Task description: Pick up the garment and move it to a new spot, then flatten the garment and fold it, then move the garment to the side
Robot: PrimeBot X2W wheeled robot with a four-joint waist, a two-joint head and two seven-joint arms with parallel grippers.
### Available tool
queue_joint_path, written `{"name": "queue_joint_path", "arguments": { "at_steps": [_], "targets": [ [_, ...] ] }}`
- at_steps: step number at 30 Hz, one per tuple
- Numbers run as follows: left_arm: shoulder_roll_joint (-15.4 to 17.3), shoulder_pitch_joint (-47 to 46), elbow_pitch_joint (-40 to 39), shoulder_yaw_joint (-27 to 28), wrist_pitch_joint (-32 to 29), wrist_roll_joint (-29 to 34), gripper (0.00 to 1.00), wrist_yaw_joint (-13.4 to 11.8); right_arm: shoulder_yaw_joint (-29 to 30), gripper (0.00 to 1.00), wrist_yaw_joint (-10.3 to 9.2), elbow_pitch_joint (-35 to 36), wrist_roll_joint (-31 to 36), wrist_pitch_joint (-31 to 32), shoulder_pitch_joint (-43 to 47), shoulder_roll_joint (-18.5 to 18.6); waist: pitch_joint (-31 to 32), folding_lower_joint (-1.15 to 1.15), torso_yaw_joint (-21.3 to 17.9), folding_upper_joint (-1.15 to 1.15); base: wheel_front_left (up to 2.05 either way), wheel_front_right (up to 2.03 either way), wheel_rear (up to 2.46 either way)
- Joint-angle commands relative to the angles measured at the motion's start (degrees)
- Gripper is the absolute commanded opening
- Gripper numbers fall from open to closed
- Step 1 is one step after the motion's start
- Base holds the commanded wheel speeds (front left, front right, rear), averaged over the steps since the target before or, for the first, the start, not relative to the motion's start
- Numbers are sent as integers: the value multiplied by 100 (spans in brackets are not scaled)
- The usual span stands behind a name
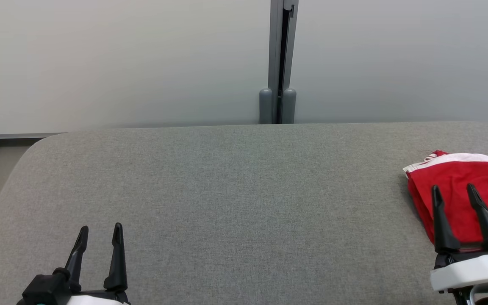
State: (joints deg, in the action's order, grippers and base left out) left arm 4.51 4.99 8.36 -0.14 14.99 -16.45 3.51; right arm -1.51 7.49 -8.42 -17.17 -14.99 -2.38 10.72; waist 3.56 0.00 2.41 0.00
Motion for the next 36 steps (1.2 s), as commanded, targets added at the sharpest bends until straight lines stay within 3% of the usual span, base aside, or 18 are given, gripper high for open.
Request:
{"name": "queue_joint_path", "arguments": {
  "at_steps": [1, 10, 11, 15, 36],
  "targets": [
    [11, -81, 5, 35, 23, 38, 100, 25, -5, 100, 2, 2, 20, -22, 14, 33, -1, 0, -4, 0, 0, 0, 0],
    [-55, -113, 12, 93, 23, 176, 100, 83, -92, 100, 2, -49, -17, -23, -44, 37, -18, 0, -50, 0, 0, 0, 0],
    [-56, -51, 9, 81, -1, 135, 0, 59, -100, 0, 0, -32, -14, 0, -34, 22, -18, 0, -50, 0, 0, 0, 0],
    [-134, 60, 218, 80, -60, 71, 0, 56, -117, 0, 0, -214, -72, 37, 123, -94, -21, 0, -51, 0, 0, 0, 0],
    [-138, -275, 305, 243, -623, -1988, 0, 151, 138, 0, 0, -298, -2075, 610, -32, -274, -80, 0, -83, 0, 0, 0, 0]
  ]
}}
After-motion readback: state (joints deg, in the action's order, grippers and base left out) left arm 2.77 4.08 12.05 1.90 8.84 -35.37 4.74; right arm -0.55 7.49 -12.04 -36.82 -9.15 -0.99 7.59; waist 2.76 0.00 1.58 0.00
